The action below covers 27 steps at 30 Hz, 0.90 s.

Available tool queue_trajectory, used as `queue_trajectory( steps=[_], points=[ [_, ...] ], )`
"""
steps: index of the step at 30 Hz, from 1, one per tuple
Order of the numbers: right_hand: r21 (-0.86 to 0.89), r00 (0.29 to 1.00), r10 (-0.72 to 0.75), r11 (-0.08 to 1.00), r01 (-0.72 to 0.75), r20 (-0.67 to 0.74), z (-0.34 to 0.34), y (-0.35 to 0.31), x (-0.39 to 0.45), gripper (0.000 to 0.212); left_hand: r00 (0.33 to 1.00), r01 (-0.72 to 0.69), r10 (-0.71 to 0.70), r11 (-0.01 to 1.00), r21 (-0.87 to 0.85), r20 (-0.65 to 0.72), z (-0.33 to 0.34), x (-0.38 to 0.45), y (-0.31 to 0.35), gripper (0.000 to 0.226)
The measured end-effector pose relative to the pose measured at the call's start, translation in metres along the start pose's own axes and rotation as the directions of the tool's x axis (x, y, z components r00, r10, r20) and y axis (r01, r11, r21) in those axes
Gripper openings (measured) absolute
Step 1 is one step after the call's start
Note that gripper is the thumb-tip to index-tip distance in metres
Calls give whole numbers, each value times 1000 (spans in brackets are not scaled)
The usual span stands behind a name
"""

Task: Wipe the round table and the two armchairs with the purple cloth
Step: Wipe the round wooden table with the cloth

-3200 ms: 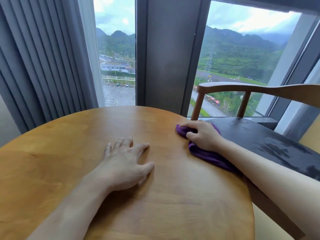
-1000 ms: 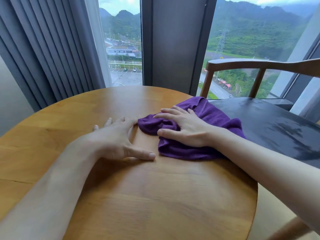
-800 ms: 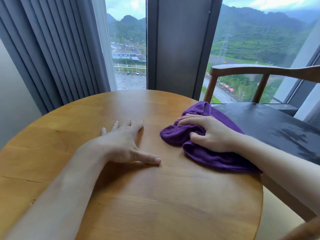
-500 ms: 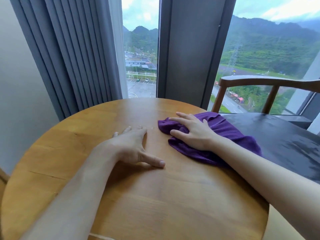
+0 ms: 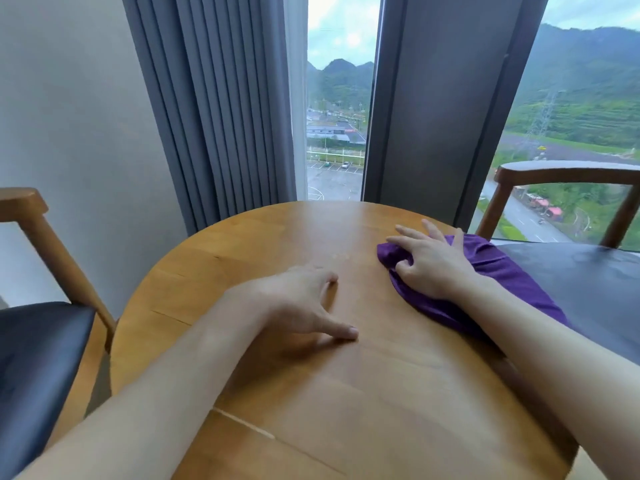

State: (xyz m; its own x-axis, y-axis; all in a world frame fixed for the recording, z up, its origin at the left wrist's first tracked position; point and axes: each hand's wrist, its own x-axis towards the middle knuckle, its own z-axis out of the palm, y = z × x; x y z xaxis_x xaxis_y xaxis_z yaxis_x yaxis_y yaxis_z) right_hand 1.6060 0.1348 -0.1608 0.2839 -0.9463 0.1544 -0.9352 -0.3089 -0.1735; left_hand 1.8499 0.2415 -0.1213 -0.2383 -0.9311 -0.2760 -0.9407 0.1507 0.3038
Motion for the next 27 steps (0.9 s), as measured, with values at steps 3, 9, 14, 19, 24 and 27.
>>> queue_trajectory(
  steps=[3,9,14,19,24,27],
  points=[
    [83,998,-55,995,55,-3,0,-27,-2,53,994,-33,32,999,-12,-101,20,-19,-11,103],
    [287,931,-364,894,344,17,-6,-21,-58,61,984,-52,26,988,-145,-178,22,-22,-29,101],
    [282,991,-122,950,132,-54,-6,-8,-8,48,979,-75,39,981,-178,-200,26,-20,-32,102],
    [158,996,-79,985,74,31,13,-63,39,52,981,-72,15,955,-288,-196,22,-19,-33,105],
    [236,923,-379,905,354,70,4,-64,-20,61,978,-94,26,940,-327,-207,24,-21,-39,98],
    [411,887,-462,813,413,22,-3,-39,-43,59,973,-99,23,941,-325,-228,26,-20,-41,99]
  ],
)
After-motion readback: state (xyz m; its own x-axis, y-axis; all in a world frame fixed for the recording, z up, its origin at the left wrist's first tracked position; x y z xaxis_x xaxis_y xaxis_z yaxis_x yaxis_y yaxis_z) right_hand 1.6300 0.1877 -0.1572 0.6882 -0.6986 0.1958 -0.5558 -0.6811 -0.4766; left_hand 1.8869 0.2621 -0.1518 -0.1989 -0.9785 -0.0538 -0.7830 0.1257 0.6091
